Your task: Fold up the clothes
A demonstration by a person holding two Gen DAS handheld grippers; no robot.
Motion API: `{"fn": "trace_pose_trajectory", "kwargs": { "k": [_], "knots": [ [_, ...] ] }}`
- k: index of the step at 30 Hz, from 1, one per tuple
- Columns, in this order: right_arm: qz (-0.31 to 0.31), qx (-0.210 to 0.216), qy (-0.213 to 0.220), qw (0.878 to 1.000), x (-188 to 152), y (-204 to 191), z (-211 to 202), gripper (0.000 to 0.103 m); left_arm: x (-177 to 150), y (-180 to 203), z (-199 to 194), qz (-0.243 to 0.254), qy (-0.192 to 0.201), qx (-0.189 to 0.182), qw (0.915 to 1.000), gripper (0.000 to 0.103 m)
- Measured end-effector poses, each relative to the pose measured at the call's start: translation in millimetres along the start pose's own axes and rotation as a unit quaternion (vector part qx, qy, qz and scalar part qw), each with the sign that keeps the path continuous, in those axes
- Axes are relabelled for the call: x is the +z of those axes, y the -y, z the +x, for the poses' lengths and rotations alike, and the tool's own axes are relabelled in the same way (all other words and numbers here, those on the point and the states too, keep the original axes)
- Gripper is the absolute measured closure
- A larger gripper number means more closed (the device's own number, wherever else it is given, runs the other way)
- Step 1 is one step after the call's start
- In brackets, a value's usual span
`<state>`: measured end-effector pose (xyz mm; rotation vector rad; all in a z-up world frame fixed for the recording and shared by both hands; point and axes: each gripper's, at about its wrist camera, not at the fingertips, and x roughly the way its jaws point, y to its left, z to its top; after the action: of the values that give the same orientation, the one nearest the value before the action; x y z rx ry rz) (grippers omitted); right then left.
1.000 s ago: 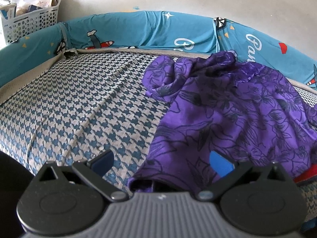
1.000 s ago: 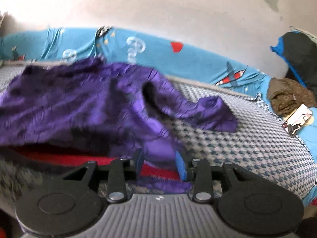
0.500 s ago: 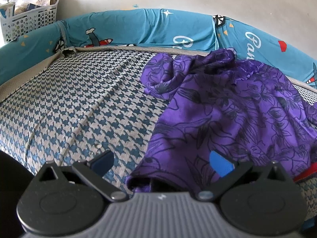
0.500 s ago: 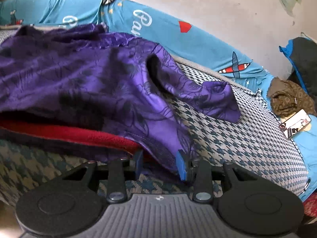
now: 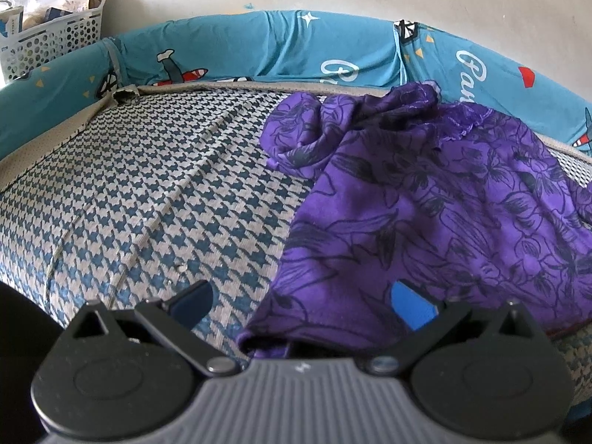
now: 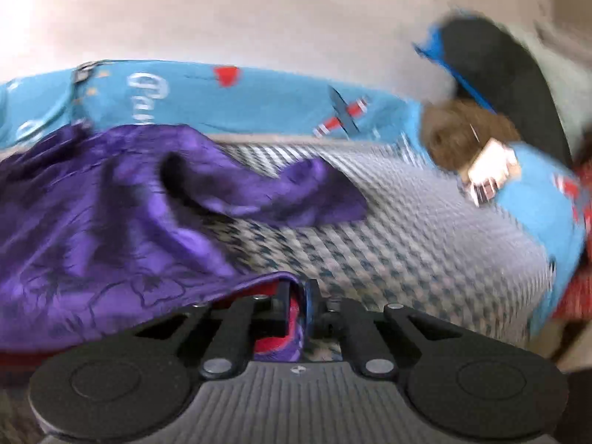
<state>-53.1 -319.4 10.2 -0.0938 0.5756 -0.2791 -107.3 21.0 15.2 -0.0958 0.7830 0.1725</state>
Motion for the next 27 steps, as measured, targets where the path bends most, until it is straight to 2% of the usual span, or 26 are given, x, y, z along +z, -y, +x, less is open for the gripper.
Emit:
{"fn": "trace_pose_trajectory", "kwargs": {
  "k": [2, 5, 10, 13, 17, 20, 22, 25, 27],
  "knots": [
    [0.012, -0.021, -0.004, 1.000, -0.2, 3.5, 2.4, 0.097, -0.1, -0.9, 2.4, -0.001, -0.005, 0.004, 1.0000, 0.000],
    [0.022, -0.004, -0.014, 1.000, -0.3, 6.9, 1.7, 0.094, 0.3, -3.6, 6.3, -0.009, -0.015, 0.009, 0.9998, 0.000],
    [0.002, -0.005, 0.021, 1.000, -2.4, 2.1, -16.9, 0.070, -0.5, -9.5, 13.5, -0.019, -0.033, 0.019, 0.9991, 0.000],
    [0.012, -0.008, 0.034, 0.999, -4.0, 4.0, -27.4, 0.064, -1.8, -11.8, 20.3, -0.024, -0.052, 0.024, 0.9981, 0.000],
    [0.031, -0.012, 0.048, 0.998, -3.9, 8.8, -35.4, 0.062, -5.4, -15.7, 27.7, -0.038, -0.078, 0.023, 0.9960, 0.000],
    [0.036, -0.020, 0.061, 0.997, -2.6, 10.0, -39.5, 0.060, -7.0, -15.6, 28.6, -0.040, -0.080, 0.022, 0.9958, 0.000],
    [0.033, -0.016, 0.069, 0.997, -3.5, 8.0, -43.1, 0.055, -8.1, -14.4, 28.8, -0.033, -0.079, 0.025, 0.9960, 0.000],
    [0.011, 0.004, 0.081, 0.997, -5.3, -1.4, -48.4, 0.053, -9.0, -13.2, 28.3, -0.028, -0.078, 0.026, 0.9962, 0.000],
    [-0.011, 0.035, 0.083, 0.996, -6.9, -11.6, -52.0, 0.053, -9.1, -13.5, 28.0, -0.029, -0.078, 0.026, 0.9962, 0.000]
  ]
}}
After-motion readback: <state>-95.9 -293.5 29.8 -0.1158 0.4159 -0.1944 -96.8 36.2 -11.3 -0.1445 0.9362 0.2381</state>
